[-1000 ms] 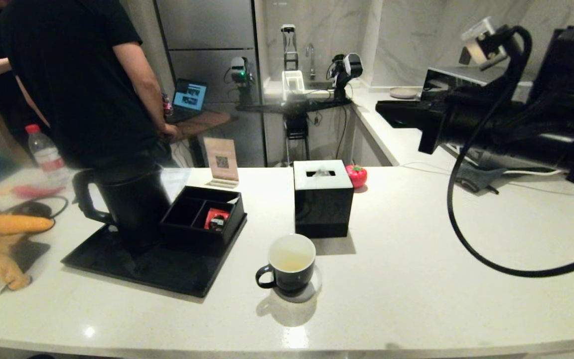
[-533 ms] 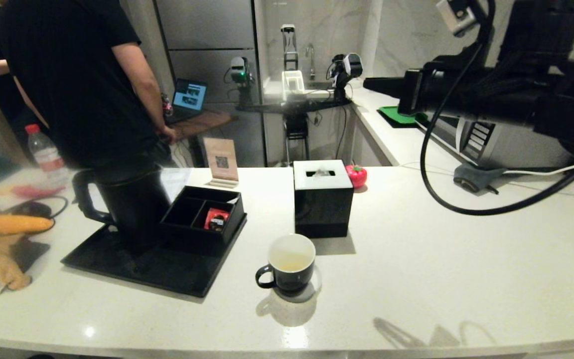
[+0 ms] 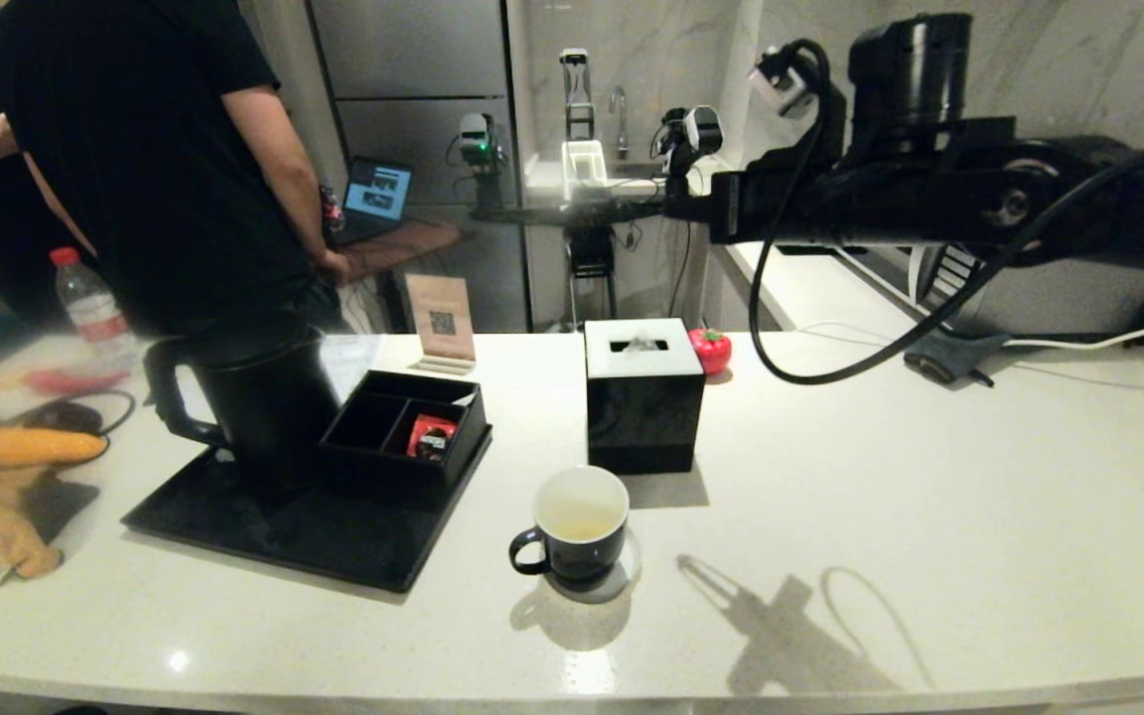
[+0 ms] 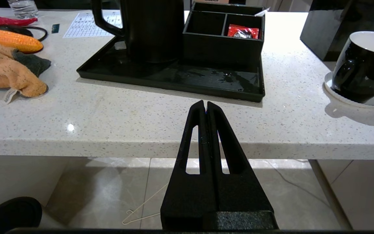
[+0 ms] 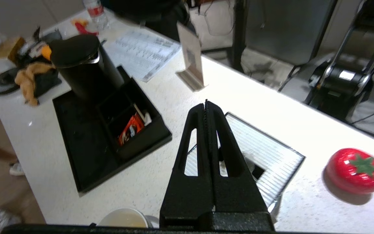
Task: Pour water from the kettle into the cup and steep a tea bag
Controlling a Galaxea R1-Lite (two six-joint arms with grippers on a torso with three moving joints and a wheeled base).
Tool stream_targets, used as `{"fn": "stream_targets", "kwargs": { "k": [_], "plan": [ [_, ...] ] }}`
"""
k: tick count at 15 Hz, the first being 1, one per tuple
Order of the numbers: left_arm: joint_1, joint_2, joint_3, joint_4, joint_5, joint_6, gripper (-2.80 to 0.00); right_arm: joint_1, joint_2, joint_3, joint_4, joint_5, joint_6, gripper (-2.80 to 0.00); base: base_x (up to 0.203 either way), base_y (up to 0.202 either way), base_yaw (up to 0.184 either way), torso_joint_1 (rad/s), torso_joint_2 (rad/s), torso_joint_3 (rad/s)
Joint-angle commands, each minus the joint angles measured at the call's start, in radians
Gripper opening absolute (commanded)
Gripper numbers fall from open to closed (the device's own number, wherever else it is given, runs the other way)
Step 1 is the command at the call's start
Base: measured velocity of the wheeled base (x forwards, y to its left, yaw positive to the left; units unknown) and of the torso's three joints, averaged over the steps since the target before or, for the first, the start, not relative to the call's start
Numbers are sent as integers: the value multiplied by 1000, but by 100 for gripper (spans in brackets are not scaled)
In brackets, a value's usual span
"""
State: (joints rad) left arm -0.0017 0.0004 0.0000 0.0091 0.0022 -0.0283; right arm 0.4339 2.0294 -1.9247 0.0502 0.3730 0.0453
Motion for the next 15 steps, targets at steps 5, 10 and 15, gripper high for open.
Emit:
{"fn": "stream_targets", "kwargs": {
  "k": [5, 10, 15],
  "plan": [
    [0, 0, 0, 0, 1, -1, -280, 68, 157, -42, 22, -187, -8, -280, 0, 0, 0, 0, 0, 0],
    [0, 0, 0, 0, 1, -1, -280, 82, 192, -42, 25, -310, -8, -280, 0, 0, 0, 0, 0, 0],
    [0, 0, 0, 0, -1, -1, -280, 82, 198, -42, 81, -329, -37, -280, 0, 0, 0, 0, 0, 0]
  ]
}}
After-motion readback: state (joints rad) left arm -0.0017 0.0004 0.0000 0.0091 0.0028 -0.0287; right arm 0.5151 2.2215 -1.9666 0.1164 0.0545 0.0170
